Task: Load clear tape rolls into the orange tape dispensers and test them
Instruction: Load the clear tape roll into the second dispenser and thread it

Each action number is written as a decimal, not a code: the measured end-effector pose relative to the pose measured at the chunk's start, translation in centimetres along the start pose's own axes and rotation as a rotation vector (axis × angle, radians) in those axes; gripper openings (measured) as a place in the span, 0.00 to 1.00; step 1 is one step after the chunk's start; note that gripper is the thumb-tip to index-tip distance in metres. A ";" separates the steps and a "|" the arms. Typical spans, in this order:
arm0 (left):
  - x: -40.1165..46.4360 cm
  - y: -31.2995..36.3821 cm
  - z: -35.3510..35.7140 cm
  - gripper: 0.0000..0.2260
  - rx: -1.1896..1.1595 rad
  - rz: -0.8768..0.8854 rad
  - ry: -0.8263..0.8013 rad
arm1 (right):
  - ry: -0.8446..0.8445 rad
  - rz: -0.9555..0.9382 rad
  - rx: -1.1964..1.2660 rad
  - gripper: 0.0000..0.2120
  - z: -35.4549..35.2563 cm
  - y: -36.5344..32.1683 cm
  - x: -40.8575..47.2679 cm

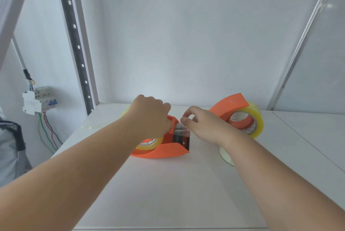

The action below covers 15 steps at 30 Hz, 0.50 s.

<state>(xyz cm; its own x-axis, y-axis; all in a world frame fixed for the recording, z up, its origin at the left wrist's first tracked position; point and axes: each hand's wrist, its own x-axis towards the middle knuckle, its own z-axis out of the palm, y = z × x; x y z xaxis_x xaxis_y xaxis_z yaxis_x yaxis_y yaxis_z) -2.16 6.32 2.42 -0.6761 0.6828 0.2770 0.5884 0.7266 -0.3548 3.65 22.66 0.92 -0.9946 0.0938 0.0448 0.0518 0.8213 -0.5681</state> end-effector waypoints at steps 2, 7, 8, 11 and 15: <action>0.0 -0.3 -0.1 0.08 -0.038 -0.016 -0.013 | 0.030 -0.019 -0.062 0.11 0.2 0.5 -0.2; -0.3 -2.8 0.1 0.14 -0.279 -0.133 -0.076 | 0.105 -0.014 -0.112 0.08 -0.5 2.6 -1.1; -0.4 -3.2 0.1 0.15 -0.318 -0.140 -0.084 | 0.116 -0.011 -0.108 0.08 -0.7 3.0 -1.3; -0.6 -3.6 0.0 0.14 -0.400 -0.140 -0.094 | 0.145 -0.009 -0.112 0.08 -1.2 4.2 -2.0; -0.8 -3.5 -0.1 0.13 -0.470 -0.160 -0.076 | 0.155 -0.001 -0.140 0.07 -1.7 4.8 -2.8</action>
<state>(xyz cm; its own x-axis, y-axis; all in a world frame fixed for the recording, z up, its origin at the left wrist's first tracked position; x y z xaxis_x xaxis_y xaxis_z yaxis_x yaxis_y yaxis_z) -3.60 3.28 3.55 -0.7946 0.5648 0.2227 0.5986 0.7900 0.1324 6.86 27.29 -0.58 -0.9695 0.1696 0.1772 0.0736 0.8904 -0.4491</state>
